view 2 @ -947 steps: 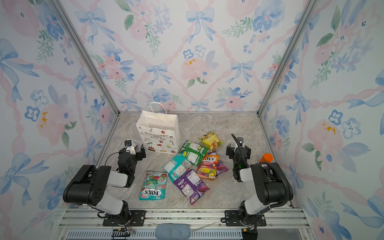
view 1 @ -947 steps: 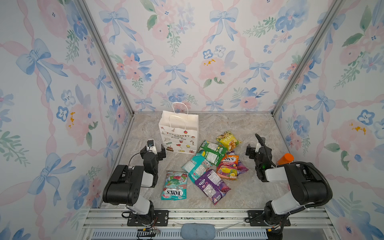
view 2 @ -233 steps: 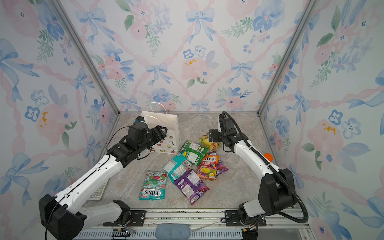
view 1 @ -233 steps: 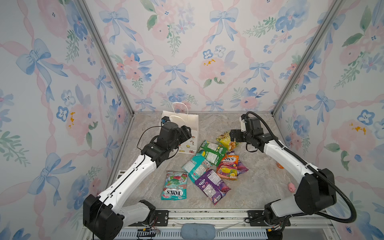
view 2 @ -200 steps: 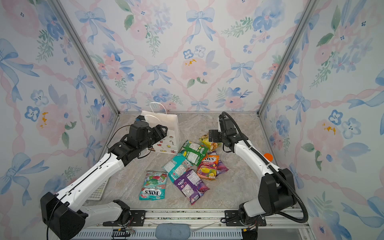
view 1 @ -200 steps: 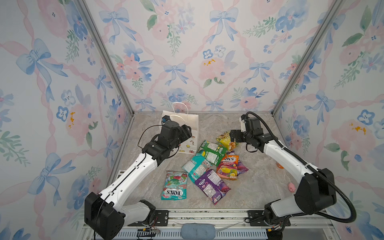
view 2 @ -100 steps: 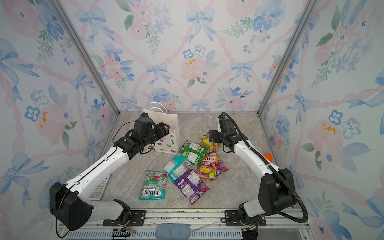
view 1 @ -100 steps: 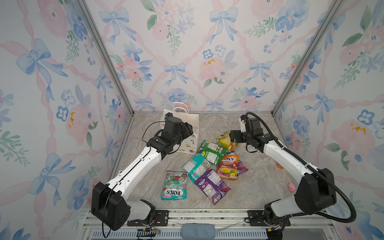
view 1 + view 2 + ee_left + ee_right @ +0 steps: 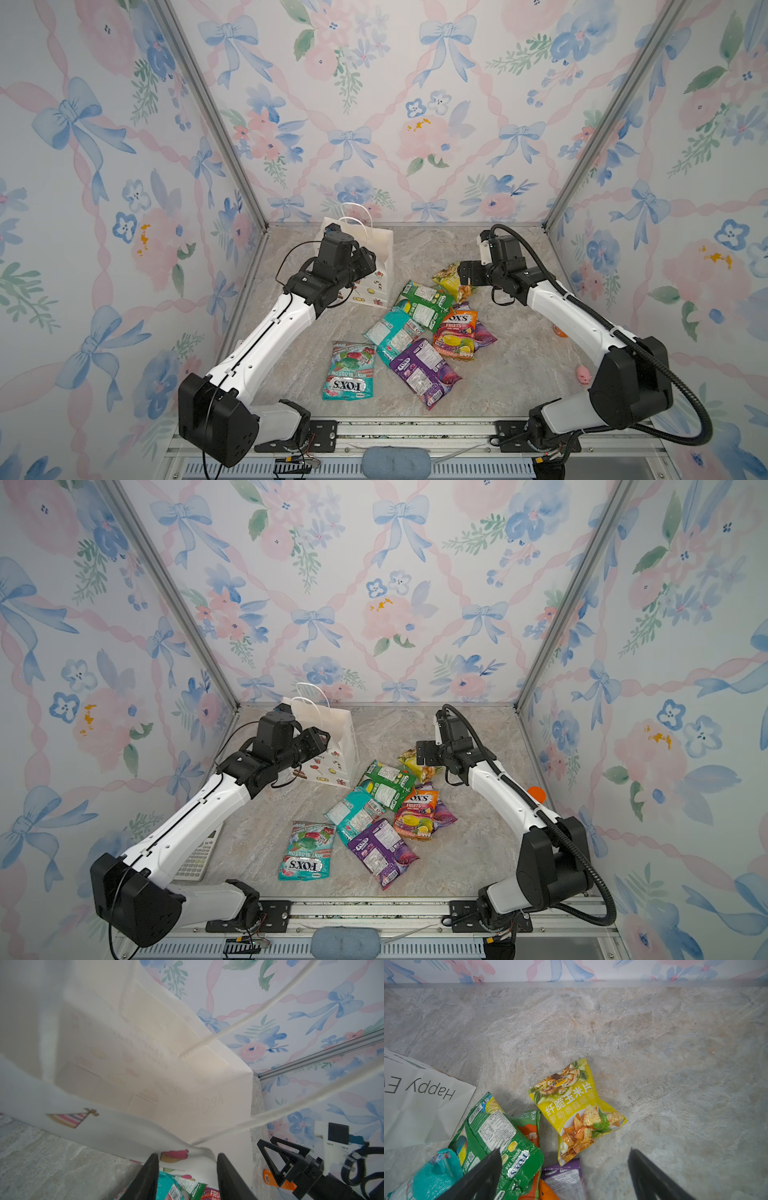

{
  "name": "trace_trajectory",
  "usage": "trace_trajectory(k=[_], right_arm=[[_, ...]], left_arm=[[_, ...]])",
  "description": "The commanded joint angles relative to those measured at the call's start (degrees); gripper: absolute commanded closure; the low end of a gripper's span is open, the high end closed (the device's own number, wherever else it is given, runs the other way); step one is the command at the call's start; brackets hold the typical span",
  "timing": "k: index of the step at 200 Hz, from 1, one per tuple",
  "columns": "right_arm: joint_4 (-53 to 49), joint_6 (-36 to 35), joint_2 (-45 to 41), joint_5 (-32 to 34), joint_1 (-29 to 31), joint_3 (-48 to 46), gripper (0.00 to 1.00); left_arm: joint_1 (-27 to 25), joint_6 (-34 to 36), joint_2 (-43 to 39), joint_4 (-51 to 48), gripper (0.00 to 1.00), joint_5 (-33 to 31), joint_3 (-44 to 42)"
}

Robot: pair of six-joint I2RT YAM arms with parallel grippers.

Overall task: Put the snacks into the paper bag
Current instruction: 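Reach the left gripper to the paper bag rim while the right moves over snacks, then grip the white bag's rim with the left gripper and pull it upright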

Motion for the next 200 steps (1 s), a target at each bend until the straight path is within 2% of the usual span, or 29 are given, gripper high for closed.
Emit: trace_trajectory(k=[1, 37, 58, 72, 94, 162, 200], right_arm=[[-0.82, 0.24, -0.69, -1.33, 0.56, -0.11, 0.03], [-0.81, 0.86, -0.71, -2.54, 0.54, 0.28, 0.04], [-1.07, 0.87, -0.96, -2.63, 0.58, 0.25, 0.04], [-1.02, 0.96, -1.14, -2.72, 0.62, 0.28, 0.04], [-0.81, 1.07, -1.14, -3.17, 0.54, 0.38, 0.03], [-0.21, 0.74, -1.64, -4.21, 0.55, -0.5, 0.03], [-0.3, 1.07, -1.23, -5.09, 0.6, -0.14, 0.03]], left_arm=[[1.5, 2.98, -1.22, -3.64, 0.56, 1.53, 0.95], [5.16, 7.04, 0.65, -6.69, 0.57, 5.85, 5.65], [5.17, 8.47, 1.74, -9.0, 0.5, 6.4, 9.37], [4.9, 8.17, 1.68, -9.02, 0.39, 6.36, 9.18], [4.81, 7.82, 1.96, -8.98, 0.34, 5.67, 7.68], [4.89, 9.08, 4.74, -11.86, 0.33, 6.15, 8.61], [5.37, 11.74, 6.51, -14.86, 0.42, 7.54, 10.68]])
